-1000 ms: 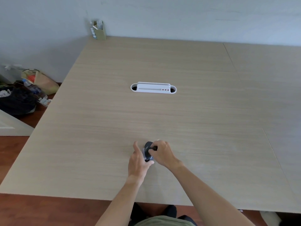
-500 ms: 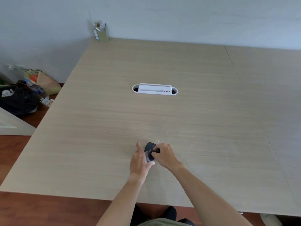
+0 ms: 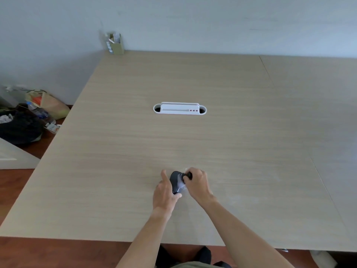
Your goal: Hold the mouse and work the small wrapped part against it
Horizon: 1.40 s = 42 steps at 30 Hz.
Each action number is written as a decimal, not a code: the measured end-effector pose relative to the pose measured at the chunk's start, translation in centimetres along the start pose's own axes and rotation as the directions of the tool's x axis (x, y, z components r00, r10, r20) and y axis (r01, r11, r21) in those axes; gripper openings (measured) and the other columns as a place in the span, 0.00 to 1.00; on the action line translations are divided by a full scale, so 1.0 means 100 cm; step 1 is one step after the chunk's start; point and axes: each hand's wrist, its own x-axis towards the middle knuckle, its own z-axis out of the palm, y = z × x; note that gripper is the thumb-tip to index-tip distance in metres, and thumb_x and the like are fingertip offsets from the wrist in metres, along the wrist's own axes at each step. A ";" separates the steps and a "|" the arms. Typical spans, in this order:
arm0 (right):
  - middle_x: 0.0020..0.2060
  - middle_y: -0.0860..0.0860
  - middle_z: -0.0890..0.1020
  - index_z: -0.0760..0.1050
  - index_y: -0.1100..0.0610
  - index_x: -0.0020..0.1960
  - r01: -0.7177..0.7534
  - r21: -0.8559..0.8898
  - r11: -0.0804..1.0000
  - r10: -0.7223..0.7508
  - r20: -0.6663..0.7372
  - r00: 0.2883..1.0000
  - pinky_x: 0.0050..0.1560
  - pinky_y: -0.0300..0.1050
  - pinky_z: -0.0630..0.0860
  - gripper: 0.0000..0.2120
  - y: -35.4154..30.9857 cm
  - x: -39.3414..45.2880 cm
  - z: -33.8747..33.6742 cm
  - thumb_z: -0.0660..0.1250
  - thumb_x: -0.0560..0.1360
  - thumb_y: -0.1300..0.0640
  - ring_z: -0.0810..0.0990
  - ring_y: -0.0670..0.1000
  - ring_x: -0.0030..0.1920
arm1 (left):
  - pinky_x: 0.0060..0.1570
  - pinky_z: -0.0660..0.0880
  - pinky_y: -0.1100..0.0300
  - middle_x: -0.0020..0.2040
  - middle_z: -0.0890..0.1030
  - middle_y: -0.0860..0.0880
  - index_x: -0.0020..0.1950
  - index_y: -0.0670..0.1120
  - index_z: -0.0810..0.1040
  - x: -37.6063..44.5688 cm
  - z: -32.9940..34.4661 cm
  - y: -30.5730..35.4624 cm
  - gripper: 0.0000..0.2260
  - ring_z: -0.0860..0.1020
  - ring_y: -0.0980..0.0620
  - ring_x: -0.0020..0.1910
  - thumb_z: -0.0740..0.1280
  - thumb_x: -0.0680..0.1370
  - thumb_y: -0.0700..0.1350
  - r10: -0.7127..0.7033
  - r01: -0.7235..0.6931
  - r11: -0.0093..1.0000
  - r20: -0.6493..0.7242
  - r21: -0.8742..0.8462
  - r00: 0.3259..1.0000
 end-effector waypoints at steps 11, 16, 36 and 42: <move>0.33 0.54 0.80 0.76 0.62 0.38 -0.059 0.032 0.998 0.062 -0.096 0.993 0.34 0.46 0.71 0.05 0.014 -0.002 -0.004 0.65 0.72 0.64 0.76 0.54 0.34 | 0.45 0.78 0.51 0.49 0.79 0.44 0.62 0.45 0.60 0.008 -0.006 0.007 0.36 0.79 0.42 0.47 0.80 0.64 0.45 -0.028 0.025 0.999 0.088 0.032 0.996; 0.30 0.53 0.80 0.78 0.62 0.37 -0.063 0.151 0.987 0.063 0.003 0.998 0.29 0.36 0.70 0.04 0.002 -0.002 -0.009 0.65 0.70 0.65 0.75 0.50 0.30 | 0.44 0.79 0.50 0.46 0.79 0.45 0.59 0.46 0.60 0.011 -0.005 0.006 0.37 0.79 0.43 0.45 0.80 0.61 0.45 -0.032 0.034 0.999 0.101 -0.014 0.994; 0.35 0.54 0.78 0.73 0.61 0.38 -0.037 -0.005 0.999 0.035 -0.133 0.991 0.31 0.39 0.66 0.05 0.012 0.019 -0.009 0.62 0.73 0.67 0.73 0.53 0.35 | 0.44 0.79 0.50 0.48 0.77 0.43 0.63 0.44 0.59 0.008 -0.013 0.011 0.39 0.78 0.41 0.46 0.81 0.62 0.44 -0.050 0.049 0.999 0.109 0.009 0.993; 0.29 0.50 0.79 0.79 0.61 0.40 -0.070 0.094 0.993 0.055 0.160 0.986 0.33 0.35 0.71 0.05 -0.004 0.025 -0.010 0.65 0.71 0.63 0.79 0.53 0.34 | 0.42 0.78 0.53 0.46 0.77 0.46 0.60 0.44 0.60 0.010 -0.015 0.008 0.38 0.78 0.44 0.44 0.81 0.61 0.43 -0.049 0.049 0.999 0.131 0.005 0.990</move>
